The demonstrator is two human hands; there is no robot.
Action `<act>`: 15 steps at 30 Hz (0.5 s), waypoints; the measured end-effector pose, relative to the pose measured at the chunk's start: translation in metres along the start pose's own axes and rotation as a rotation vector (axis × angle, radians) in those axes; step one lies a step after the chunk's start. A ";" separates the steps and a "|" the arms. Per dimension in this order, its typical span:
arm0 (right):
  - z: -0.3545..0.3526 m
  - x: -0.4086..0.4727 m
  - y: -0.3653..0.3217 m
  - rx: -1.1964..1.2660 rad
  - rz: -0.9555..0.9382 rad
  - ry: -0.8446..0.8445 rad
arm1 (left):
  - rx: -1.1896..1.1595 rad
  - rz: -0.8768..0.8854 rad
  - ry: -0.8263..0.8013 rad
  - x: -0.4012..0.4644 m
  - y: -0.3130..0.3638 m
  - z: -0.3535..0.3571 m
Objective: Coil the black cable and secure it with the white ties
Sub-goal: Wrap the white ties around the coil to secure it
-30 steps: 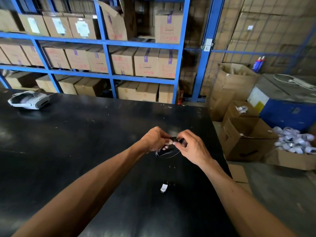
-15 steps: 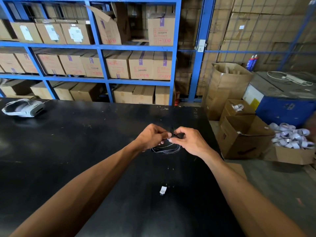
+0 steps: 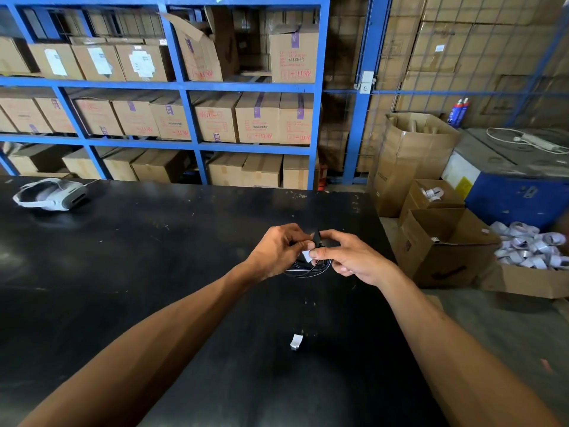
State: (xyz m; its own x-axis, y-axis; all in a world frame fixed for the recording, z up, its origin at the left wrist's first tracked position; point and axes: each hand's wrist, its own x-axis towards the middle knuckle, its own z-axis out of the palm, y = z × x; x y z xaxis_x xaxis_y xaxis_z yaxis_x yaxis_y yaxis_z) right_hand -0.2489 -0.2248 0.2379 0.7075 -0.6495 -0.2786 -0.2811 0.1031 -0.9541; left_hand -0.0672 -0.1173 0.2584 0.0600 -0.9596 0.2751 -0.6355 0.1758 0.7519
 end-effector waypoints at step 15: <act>0.000 -0.003 -0.006 -0.004 0.015 0.106 | -0.032 -0.181 -0.128 0.003 -0.004 -0.004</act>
State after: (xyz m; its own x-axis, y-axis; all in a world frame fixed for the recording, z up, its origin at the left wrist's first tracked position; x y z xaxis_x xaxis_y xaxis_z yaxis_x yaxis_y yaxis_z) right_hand -0.2498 -0.2238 0.2447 0.6307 -0.7240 -0.2793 -0.2938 0.1103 -0.9495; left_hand -0.0618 -0.1203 0.2584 0.0715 -0.9958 0.0567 -0.5985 0.0026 0.8011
